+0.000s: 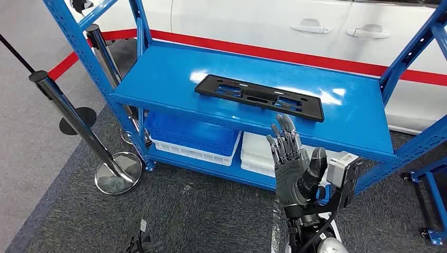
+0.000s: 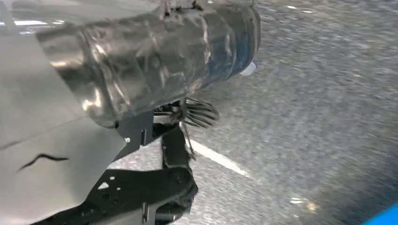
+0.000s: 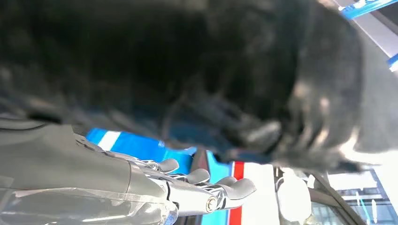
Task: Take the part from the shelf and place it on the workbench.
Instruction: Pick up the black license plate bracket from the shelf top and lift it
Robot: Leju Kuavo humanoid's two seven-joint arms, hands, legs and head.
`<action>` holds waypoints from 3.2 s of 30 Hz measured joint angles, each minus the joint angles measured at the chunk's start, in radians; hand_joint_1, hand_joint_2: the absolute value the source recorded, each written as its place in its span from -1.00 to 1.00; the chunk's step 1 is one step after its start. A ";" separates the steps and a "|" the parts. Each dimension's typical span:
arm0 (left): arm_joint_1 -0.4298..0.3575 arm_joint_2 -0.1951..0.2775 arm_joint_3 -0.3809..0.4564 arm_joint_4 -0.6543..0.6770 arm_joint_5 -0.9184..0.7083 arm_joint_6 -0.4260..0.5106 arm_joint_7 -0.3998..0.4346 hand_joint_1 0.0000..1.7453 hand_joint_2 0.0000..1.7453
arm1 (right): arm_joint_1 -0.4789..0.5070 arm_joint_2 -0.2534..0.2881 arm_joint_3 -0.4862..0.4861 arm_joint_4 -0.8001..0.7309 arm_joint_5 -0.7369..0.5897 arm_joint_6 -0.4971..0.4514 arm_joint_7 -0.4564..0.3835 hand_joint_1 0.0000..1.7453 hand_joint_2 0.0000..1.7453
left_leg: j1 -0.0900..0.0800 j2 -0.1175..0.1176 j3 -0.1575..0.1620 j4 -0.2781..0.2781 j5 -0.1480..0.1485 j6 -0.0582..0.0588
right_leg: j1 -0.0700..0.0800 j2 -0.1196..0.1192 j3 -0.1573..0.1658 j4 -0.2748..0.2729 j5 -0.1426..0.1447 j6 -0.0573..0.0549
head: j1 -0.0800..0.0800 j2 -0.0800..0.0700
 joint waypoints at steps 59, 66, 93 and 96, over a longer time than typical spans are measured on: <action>-0.019 0.003 -0.131 0.005 -0.033 0.030 0.032 -1.00 -1.00 | -0.090 0.089 0.242 0.123 0.462 0.118 0.121 -1.00 1.00 | 0.011 0.007 -0.175 -0.001 0.146 -0.017 | 0.001 0.001 0.090 0.095 -0.008 -0.013 | -0.005 0.000; -0.021 0.003 -0.131 0.005 0.017 0.063 0.013 -1.00 -1.00 | -0.097 0.135 0.328 0.118 0.508 0.124 0.114 -1.00 1.00 | 0.007 0.001 -0.163 0.014 0.122 -0.046 | 0.000 0.001 0.178 -0.163 0.137 -0.022 | -0.007 0.000; -0.015 -0.028 -0.062 0.009 0.170 0.114 -0.044 -1.00 -1.00 | -0.118 0.147 0.362 0.188 0.519 0.022 0.122 -1.00 -1.00 | 0.009 0.014 -0.192 0.013 0.156 -0.025 | -0.012 -0.003 0.197 -0.063 0.057 0.000 | -0.010 0.000; -0.015 -0.035 -0.062 0.009 0.167 0.108 -0.046 -1.00 -1.00 | -0.124 0.149 0.362 0.198 0.526 0.016 0.125 -1.00 -1.00 | 0.008 0.011 -0.207 0.027 0.164 -0.044 | -0.007 0.001 0.241 -0.154 0.082 -0.008 | -0.011 0.000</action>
